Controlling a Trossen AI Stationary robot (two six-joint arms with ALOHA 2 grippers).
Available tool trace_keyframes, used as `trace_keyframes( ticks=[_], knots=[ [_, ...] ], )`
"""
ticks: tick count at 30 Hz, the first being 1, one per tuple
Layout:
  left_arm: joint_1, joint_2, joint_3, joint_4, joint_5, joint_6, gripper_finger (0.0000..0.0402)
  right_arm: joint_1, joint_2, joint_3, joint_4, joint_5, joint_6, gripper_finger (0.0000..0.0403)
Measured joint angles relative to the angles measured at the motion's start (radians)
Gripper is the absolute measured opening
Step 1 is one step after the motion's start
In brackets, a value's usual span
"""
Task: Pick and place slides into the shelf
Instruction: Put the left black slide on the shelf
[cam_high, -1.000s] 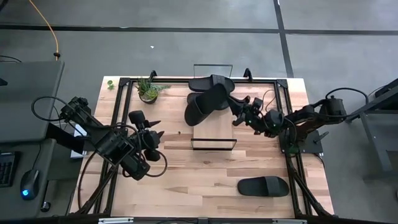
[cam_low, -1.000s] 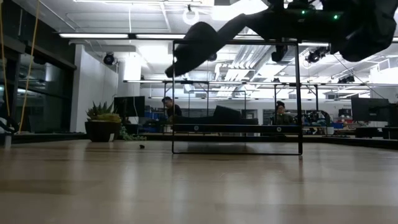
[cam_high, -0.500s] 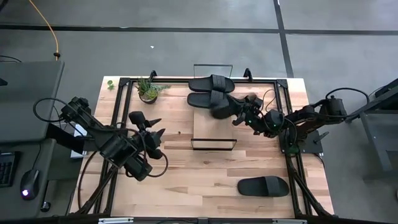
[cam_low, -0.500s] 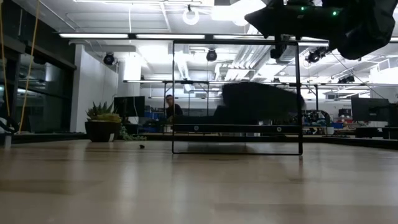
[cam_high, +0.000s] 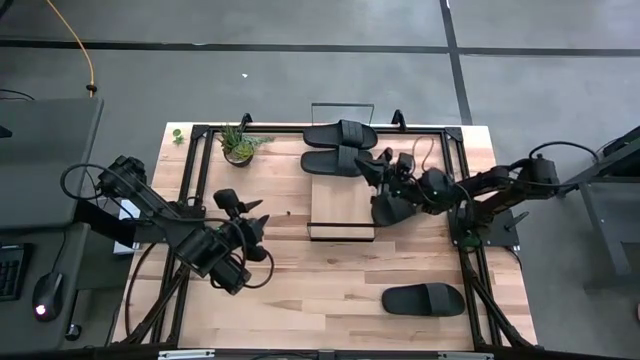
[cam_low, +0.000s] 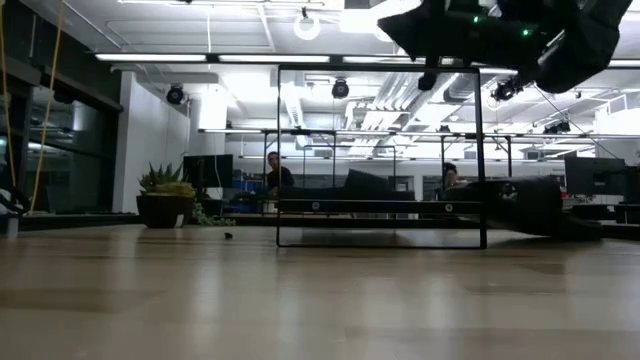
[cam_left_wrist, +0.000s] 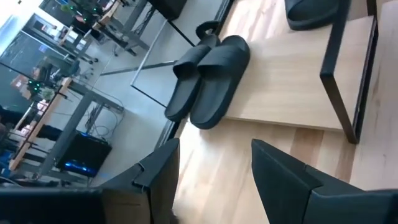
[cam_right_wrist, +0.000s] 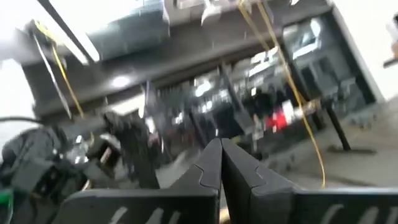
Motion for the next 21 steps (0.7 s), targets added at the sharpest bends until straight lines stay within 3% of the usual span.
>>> trace_keyframes(
  ticks=[7,14,21],
  knots=[
    [0.0,0.0,-0.129,0.12,-0.007,-0.029,0.0184,-0.089,-0.18,0.001,-0.468,-0.173,0.023,0.0],
    [0.001,0.0,-0.159,0.144,-0.034,-0.027,0.0184,-0.117,-0.451,0.062,-1.116,-0.166,0.027,0.0],
    [0.015,0.0,-0.156,0.195,-0.026,-0.023,0.0184,-0.117,-0.619,0.16,-1.764,-0.149,0.163,0.0]
  ],
)
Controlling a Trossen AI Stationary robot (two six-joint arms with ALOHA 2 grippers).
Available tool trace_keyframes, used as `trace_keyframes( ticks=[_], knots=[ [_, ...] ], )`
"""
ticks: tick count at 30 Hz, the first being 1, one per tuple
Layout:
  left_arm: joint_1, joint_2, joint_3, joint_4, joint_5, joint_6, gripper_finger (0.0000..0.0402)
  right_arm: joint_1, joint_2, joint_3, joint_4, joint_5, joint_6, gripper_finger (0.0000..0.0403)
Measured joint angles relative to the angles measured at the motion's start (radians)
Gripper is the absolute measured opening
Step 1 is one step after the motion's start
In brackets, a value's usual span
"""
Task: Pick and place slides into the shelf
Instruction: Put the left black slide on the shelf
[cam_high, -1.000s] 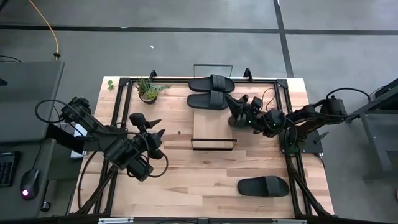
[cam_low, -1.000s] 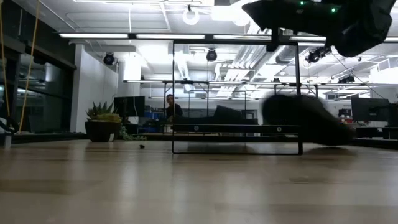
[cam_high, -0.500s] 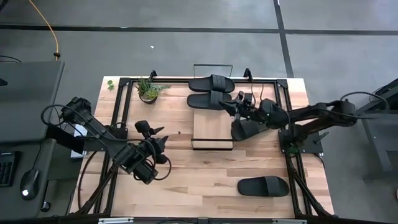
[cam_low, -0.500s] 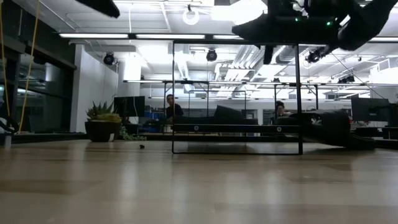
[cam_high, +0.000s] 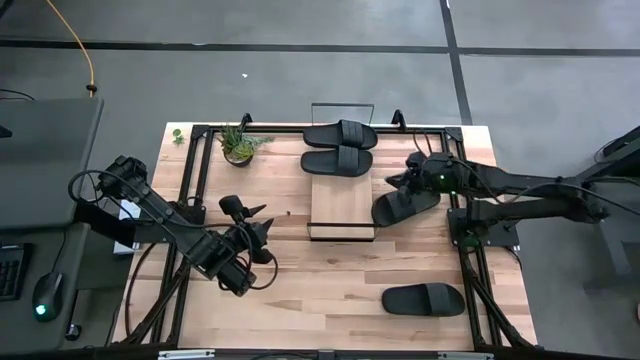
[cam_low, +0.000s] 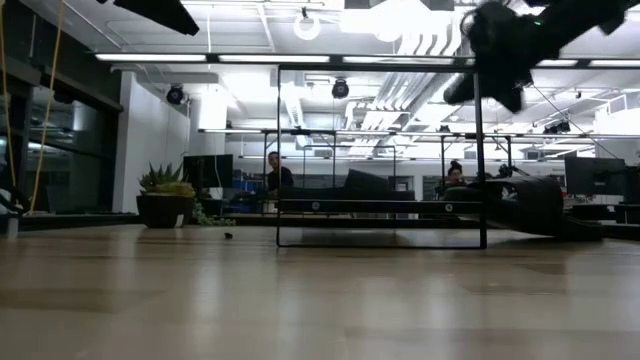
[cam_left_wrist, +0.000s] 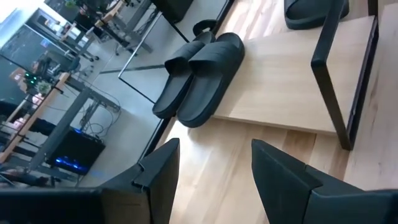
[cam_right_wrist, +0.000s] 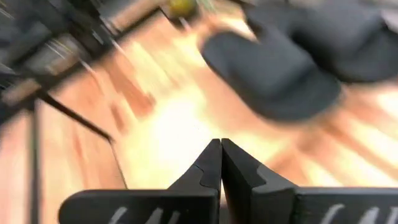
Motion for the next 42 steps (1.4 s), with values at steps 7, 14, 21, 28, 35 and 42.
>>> trace_keyframes(
  ticks=[7,14,21,28,35,42],
  knots=[
    [0.046,0.0,0.0,0.005,0.006,0.001,0.0184,0.0,-0.127,-0.015,-0.214,-0.087,0.068,0.0014],
    [0.074,0.0,0.001,0.023,0.016,0.008,0.0184,0.0,-0.153,-0.016,-0.445,-0.093,0.126,0.0088],
    [0.076,0.0,0.001,0.025,0.061,0.033,0.0184,0.0,-0.153,-0.016,-0.479,-0.069,0.155,0.0175],
    [0.076,0.0,0.001,0.025,0.076,0.034,0.0184,-0.023,-0.159,-0.179,-0.394,-0.1,0.173,0.0215],
    [0.076,-0.001,0.001,0.042,0.075,0.052,0.0184,-0.09,-0.213,-0.288,-0.162,-0.196,0.143,0.0217],
    [0.076,-0.001,0.001,0.051,0.072,0.064,0.0184,-0.131,-0.22,-0.397,-0.029,-0.306,0.174,0.0201]
  ],
)
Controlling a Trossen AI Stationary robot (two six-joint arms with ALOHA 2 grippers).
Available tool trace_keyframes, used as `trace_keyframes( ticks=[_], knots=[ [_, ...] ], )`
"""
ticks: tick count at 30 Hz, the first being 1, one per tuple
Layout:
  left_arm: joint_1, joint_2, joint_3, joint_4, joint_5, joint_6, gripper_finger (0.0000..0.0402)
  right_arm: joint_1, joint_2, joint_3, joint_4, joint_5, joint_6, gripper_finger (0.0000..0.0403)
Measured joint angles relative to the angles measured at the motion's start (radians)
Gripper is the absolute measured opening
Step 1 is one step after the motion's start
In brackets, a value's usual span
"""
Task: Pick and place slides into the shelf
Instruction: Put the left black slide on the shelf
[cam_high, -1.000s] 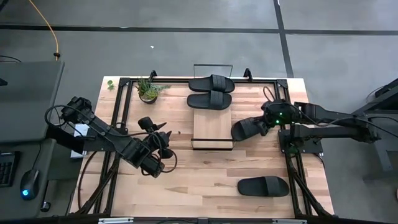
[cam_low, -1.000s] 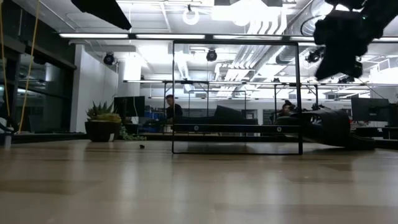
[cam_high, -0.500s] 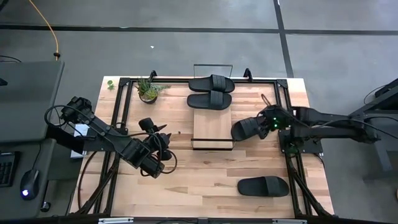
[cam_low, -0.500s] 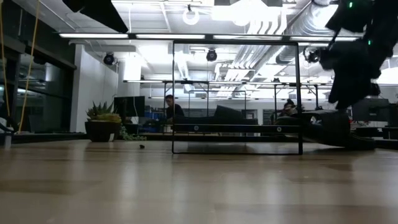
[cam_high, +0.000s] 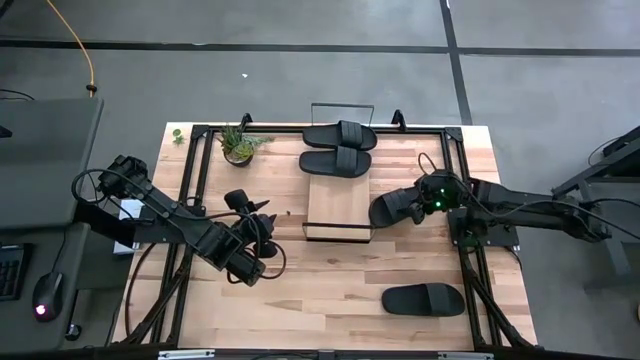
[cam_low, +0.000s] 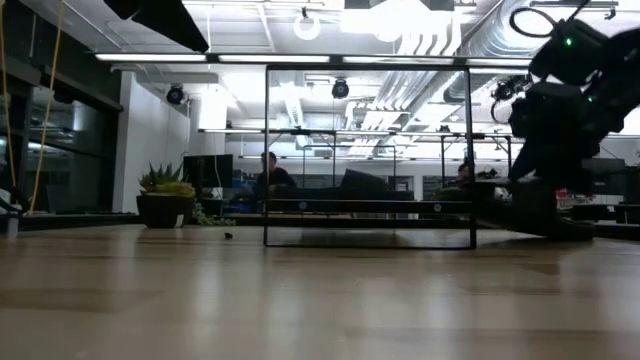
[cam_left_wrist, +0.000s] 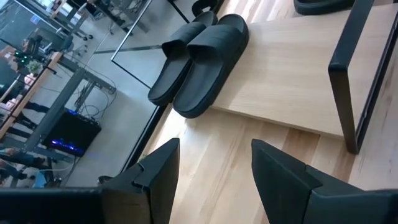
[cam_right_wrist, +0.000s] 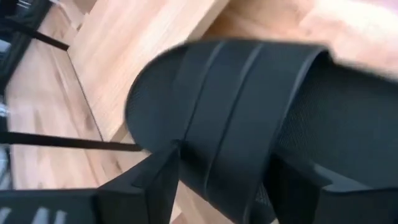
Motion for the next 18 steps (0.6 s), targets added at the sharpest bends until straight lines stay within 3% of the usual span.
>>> trace_keyframes(
  ticks=[4,12,18],
  knots=[
    [0.0,0.0,0.0,0.0,0.0,0.0,0.0184,-0.007,-0.001,-0.066,0.079,-0.029,0.028,0.0156],
    [0.0,0.0,0.0,0.0,0.0,0.0,0.0184,-0.008,-0.002,-0.096,0.161,-0.046,0.045,0.0018],
    [0.0,0.0,0.0,0.001,0.0,0.0,0.0184,-0.008,-0.032,-0.097,0.229,-0.045,0.07,0.0008]
  ],
)
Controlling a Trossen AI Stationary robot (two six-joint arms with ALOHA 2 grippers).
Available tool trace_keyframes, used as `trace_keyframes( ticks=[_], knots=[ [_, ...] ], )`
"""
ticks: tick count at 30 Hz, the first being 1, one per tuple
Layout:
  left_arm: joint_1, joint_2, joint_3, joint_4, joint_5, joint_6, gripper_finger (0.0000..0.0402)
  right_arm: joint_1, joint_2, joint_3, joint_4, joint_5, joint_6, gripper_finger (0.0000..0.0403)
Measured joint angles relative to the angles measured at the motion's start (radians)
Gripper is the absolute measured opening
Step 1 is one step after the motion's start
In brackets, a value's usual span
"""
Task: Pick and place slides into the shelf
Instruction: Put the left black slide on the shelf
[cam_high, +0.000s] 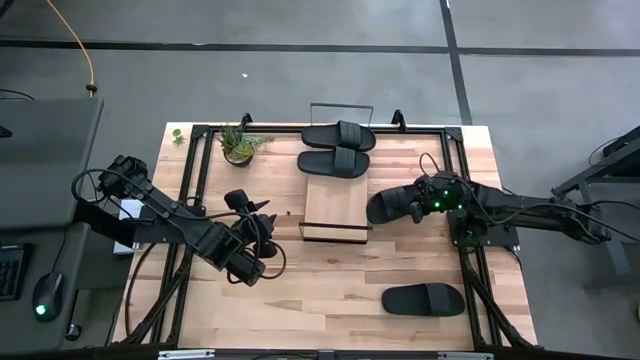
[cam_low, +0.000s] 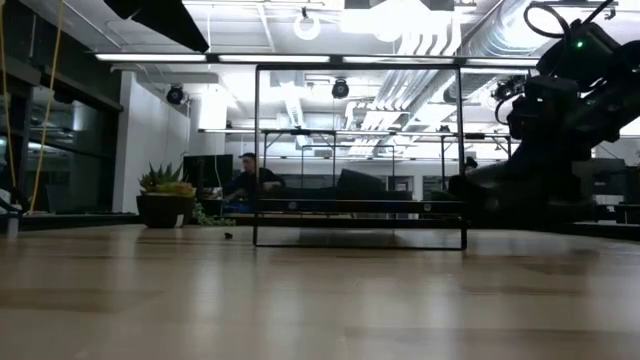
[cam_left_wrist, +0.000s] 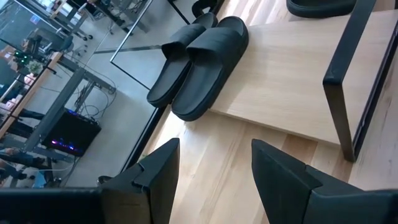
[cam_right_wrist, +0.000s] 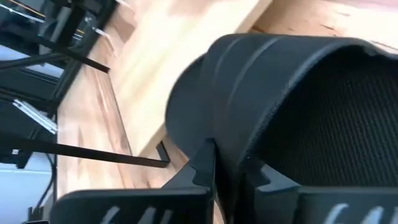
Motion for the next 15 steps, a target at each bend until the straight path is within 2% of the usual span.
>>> trace_keyframes(
  ticks=[5,11,15],
  knots=[
    [0.0,0.0,0.0,0.0,0.0,0.0,0.0184,0.0,-0.041,0.007,0.008,0.007,0.02,0.0003],
    [0.0,0.0,0.0,0.0,0.0,0.0,0.0184,0.0,-0.074,0.081,0.016,0.031,0.012,0.0001],
    [0.0,0.0,0.0,0.0,0.0,0.0,0.0184,0.016,-0.069,0.138,0.019,0.09,0.007,0.0001]
  ],
)
